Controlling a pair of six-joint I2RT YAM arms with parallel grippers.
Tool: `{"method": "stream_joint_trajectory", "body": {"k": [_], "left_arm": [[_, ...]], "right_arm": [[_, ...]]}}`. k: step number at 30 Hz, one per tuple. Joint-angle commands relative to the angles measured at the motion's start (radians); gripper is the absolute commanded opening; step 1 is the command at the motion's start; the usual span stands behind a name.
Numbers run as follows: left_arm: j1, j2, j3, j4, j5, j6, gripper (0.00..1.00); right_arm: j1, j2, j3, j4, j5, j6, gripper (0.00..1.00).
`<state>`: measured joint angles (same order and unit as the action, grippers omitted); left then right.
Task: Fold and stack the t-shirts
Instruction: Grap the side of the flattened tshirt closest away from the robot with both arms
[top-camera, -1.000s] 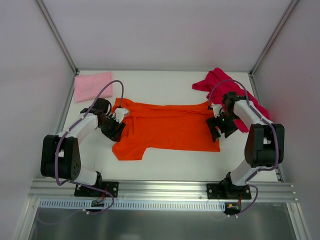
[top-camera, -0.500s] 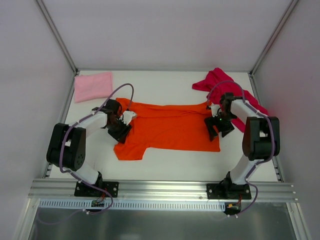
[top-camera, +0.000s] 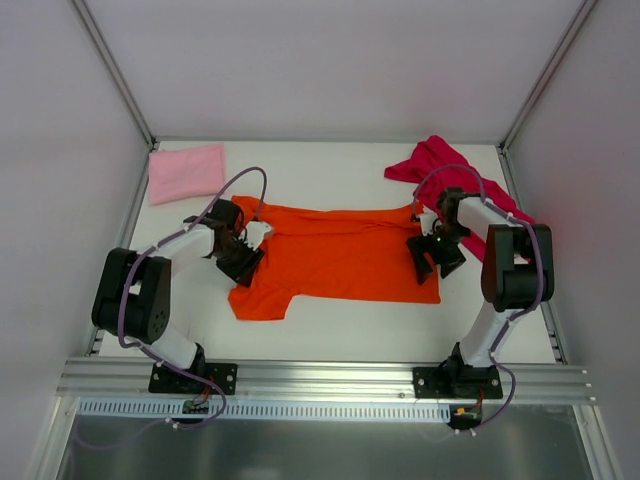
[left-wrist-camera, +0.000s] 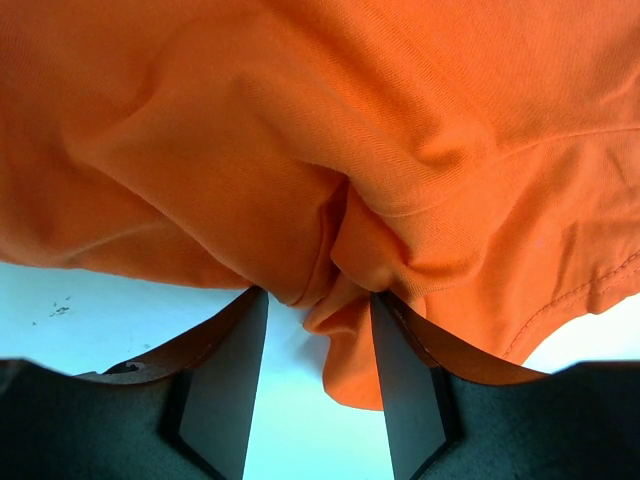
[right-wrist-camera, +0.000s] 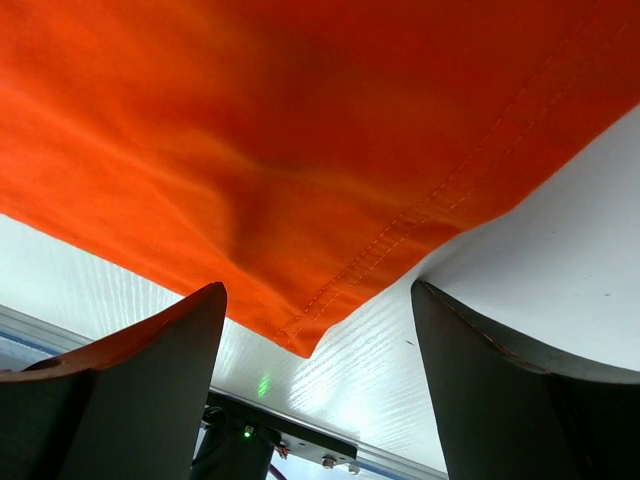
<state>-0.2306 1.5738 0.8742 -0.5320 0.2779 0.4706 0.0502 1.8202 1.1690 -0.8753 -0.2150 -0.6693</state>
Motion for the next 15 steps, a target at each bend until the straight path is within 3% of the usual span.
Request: {"method": "stream_joint_trajectory", "body": {"k": [1,13,15], "left_arm": [[-0.01,-0.035,-0.018,0.001,0.001,-0.012,0.47],[-0.01,-0.06,-0.009,-0.006,0.003,-0.018,0.45],[-0.012,-0.066,-0.007,-0.005,0.003,-0.018,0.45]], "right_arm": [[-0.006,0.03,0.021,-0.007,0.094,0.03,0.8],[-0.003,0.047,-0.008,-0.054,0.08,-0.013,0.78],[-0.003,0.039,-0.012,-0.053,0.081,-0.019,0.72]]}}
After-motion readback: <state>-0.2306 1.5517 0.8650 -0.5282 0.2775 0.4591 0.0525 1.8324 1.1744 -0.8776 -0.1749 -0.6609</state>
